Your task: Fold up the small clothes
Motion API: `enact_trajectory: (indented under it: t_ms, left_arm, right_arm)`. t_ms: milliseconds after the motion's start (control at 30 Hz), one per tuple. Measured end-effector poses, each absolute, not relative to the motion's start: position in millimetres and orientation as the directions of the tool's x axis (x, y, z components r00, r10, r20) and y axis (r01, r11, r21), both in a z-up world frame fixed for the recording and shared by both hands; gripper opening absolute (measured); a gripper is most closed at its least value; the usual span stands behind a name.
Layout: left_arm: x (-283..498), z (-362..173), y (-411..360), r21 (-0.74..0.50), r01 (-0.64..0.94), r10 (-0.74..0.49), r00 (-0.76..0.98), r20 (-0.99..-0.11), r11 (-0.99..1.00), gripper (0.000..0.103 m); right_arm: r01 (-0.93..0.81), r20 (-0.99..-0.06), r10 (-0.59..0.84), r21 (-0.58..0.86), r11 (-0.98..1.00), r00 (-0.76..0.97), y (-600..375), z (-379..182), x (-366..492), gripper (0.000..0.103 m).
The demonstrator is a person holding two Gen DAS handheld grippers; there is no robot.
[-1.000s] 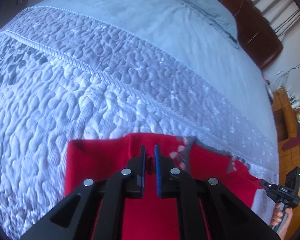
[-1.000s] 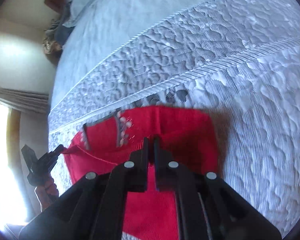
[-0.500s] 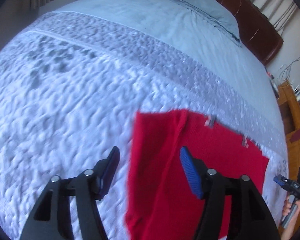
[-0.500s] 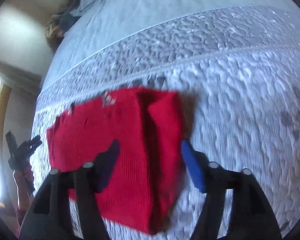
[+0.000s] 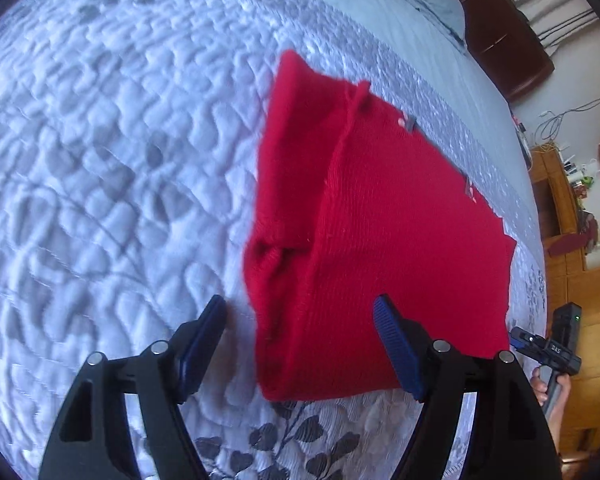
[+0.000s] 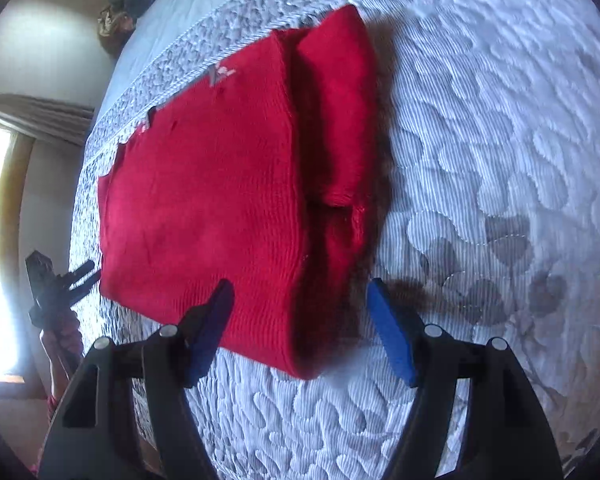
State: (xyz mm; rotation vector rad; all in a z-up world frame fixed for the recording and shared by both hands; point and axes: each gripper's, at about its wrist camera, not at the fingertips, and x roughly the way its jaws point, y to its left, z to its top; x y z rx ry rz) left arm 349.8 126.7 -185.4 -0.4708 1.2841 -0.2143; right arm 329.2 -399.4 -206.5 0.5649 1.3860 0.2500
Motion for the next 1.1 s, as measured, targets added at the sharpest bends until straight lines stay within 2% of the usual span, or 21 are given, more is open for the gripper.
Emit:
enact_trajectory:
  t_ms: [100, 167, 233, 333, 367, 500, 800, 1100]
  left_arm:
    - [355.9, -191.1, 117.1, -0.417, -0.093, -0.378, 0.278, -0.883, 0.904, 0.075]
    - [357.7, -189.4, 108.6, -0.405, -0.077, -0.371, 0.276, -0.887, 0.911, 0.075]
    - [357.1, -188.2, 100.3, -0.395, -0.063, -0.367, 0.26, -0.893, 0.916, 0.069]
    - [357.6, -188.3, 88.5, -0.368, -0.036, -0.348, 0.245, -0.905, 0.929, 0.056]
    - [357.6, -189.3, 86.8, -0.356, -0.036, -0.338, 0.241, -0.91, 0.934, 0.047]
    - [356.9, -191.4, 97.4, -0.354, -0.078, -0.329, 0.231, -0.916, 0.932, 0.018]
    - [332.6, -157.4, 98.3, -0.373, -0.081, -0.343, 0.255, -0.904, 0.924, 0.013]
    - [248.4, -131.1, 86.4, -0.388, 0.004, -0.383, 0.179, -0.907, 0.922, 0.013]
  right_arm:
    - [0.158, -0.846, 0.498, 0.528, 0.835, 0.193, -398.0, -210.8, 332.1, 0.069]
    - [0.139, -0.842, 0.506, 0.532, 0.835, 0.186, -390.6, -210.2, 334.4, 0.063]
    - [0.114, -0.845, 0.505, 0.527, 0.842, 0.173, -381.8, -210.0, 337.0, 0.057]
    - [0.097, -0.847, 0.51, 0.526, 0.845, 0.15, -368.7, -213.5, 337.2, 0.03]
    - [0.097, -0.845, 0.514, 0.53, 0.843, 0.147, -366.8, -214.5, 337.6, 0.013]
    - [0.093, -0.825, 0.539, 0.558, 0.825, 0.168, -368.8, -208.3, 330.5, 0.011]
    - [0.062, -0.83, 0.532, 0.547, 0.835, 0.168, -371.5, -164.5, 308.6, 0.01]
    - [0.047, -0.857, 0.505, 0.511, 0.858, 0.106, -383.5, -141.3, 214.6, 0.01]
